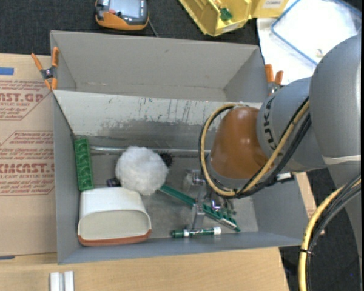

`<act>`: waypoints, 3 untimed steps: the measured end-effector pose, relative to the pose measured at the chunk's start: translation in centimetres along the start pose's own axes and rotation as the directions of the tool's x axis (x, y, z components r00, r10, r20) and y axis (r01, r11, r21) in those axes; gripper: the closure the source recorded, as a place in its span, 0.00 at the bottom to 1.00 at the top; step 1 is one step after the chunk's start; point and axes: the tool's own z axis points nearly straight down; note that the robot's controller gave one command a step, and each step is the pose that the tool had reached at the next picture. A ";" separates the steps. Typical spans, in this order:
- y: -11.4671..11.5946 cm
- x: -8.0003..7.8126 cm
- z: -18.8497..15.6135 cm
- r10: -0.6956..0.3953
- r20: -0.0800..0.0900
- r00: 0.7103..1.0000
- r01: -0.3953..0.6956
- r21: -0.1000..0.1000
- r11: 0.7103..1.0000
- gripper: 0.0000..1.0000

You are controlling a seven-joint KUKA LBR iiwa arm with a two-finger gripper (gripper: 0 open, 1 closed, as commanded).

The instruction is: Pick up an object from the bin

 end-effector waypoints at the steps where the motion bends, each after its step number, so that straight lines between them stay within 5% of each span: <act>1: -2.5 -1.1 -7.2 -0.118 0.012 0.993 0.118 0.007 0.993 0.00; 2: -0.4 0.1 -0.9 -0.024 -0.008 1.000 0.024 0.002 1.000 0.00; 3: -4.1 -1.1 -0.2 0.030 0.015 0.999 -0.030 0.004 1.000 0.00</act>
Offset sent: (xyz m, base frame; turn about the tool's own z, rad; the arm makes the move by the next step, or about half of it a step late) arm -0.0004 -0.0058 0.0110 -0.0221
